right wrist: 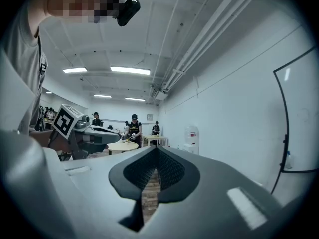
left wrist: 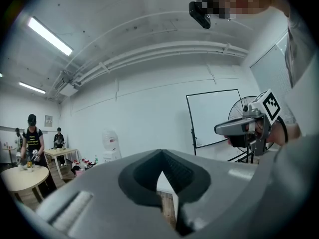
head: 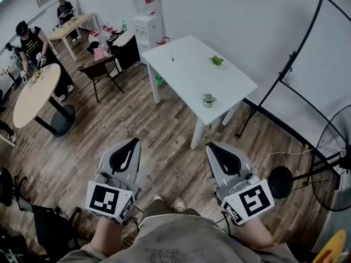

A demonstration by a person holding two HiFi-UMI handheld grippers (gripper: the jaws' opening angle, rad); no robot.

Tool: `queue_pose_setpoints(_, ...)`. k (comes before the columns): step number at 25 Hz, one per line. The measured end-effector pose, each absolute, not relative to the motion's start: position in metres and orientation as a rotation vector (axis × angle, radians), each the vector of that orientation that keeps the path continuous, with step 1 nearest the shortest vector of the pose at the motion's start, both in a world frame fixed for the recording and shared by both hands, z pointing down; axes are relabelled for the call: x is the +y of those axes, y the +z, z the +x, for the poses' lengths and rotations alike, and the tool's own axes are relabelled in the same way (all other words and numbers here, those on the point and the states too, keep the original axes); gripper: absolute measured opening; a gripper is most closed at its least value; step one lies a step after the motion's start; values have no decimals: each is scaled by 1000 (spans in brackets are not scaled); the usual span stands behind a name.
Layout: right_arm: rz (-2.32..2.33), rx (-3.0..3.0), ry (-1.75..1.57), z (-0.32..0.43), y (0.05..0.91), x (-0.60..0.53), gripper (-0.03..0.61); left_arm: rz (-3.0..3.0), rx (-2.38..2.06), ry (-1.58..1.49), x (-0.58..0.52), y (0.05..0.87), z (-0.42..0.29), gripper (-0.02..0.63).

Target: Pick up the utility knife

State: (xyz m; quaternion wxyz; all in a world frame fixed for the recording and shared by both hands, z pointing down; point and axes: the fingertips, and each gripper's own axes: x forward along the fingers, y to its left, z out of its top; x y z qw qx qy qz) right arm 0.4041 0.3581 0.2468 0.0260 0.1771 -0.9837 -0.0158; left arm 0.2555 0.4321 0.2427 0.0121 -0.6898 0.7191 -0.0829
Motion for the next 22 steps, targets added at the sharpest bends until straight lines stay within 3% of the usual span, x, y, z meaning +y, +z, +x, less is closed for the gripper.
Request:
queue_pose_setpoints(2,614,-3056,-31,409,244,351,43,-2145,2245,-260,431,243,256,1)
queue_pose_setpoints(3,636,-3065,-27,410,242,348,154,-2141,2248,-261,431,243,255,1)
queue_pose_setpoints(4,645,-3071,-25,410,240,347,202,-2137,2251,-262,431,243,253,1)
queue_pose_setpoints(22,697,-3033,-45,349,247,295,201,-2129,2250,-261,386,252,180,1)
